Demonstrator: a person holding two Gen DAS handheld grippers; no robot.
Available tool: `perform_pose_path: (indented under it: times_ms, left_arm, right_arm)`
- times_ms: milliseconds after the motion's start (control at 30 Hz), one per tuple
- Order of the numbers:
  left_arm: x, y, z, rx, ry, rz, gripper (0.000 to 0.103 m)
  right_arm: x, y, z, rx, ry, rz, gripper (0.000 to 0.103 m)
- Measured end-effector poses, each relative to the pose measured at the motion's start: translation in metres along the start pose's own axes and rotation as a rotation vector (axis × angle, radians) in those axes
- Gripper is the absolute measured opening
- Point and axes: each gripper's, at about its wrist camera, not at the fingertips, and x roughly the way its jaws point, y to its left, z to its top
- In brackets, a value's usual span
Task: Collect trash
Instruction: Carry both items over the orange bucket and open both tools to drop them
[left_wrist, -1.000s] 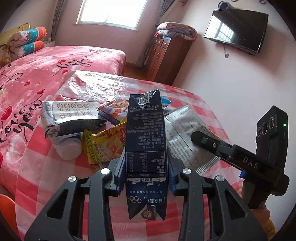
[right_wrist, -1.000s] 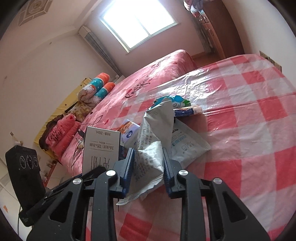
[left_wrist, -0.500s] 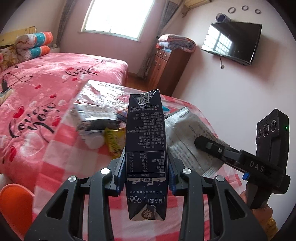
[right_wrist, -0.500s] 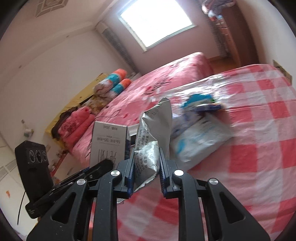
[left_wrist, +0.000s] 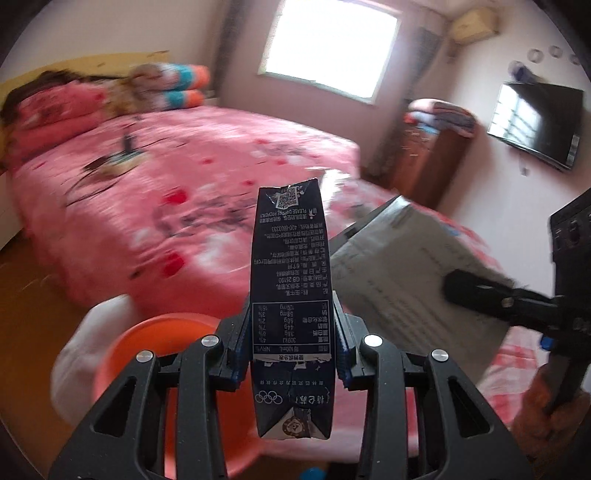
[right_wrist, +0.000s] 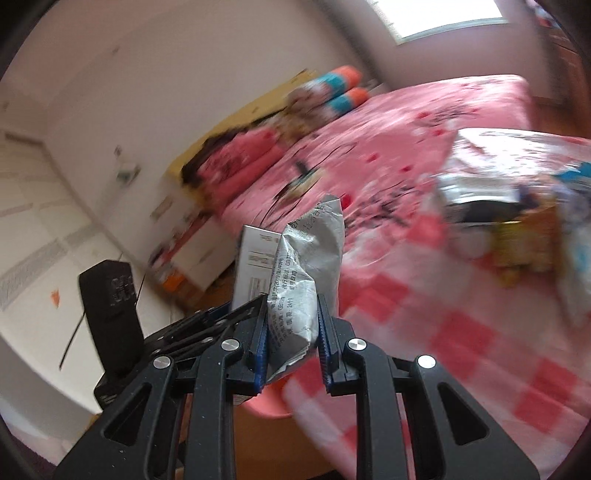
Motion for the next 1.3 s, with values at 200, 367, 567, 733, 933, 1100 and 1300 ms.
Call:
perform_pose_path:
  times_ms: [200, 367, 567, 733, 933, 1100, 1300]
  left_arm:
    - [0.008, 0.061, -0.024, -0.097, 0.05, 0.098, 0.039]
    - [0.03, 0.103, -0.047, -0.161, 0.122, 0.188, 0.059]
    - [0.021, 0.126, -0.062, -0.225, 0.027, 0.238, 0.082]
    - [0.014, 0.123, -0.059, -0.208, -0.072, 0.222, 0.085]
    - [0.021, 0.098, -0.052, -0.146, -0.044, 0.179, 0.085]
    - [0.029, 0.07, -0.042, -0.056, 0.036, 0.203, 0.085]
    - [0.021, 0.047, -0.035, -0.004, 0.022, 0.213, 0.085]
  right_arm:
    - [0.066, 0.04, -0.007, -0.095, 0.125, 0.022, 0.025]
    - [0.117, 0.038, -0.026, -0.101, 0.223, -0.046, 0.067]
    - [0.096, 0.02, -0.032, -0.103, 0.144, -0.122, 0.089]
    - [0.076, -0.001, -0.026, -0.078, 0.078, -0.179, 0.09]
    - [0.052, -0.023, -0.029, -0.039, -0.008, -0.197, 0.095]
    - [0.03, -0.037, -0.032, -0.012, -0.073, -0.193, 0.097]
    - [0.008, -0.045, -0.032, 0.013, -0.121, -0.18, 0.098]
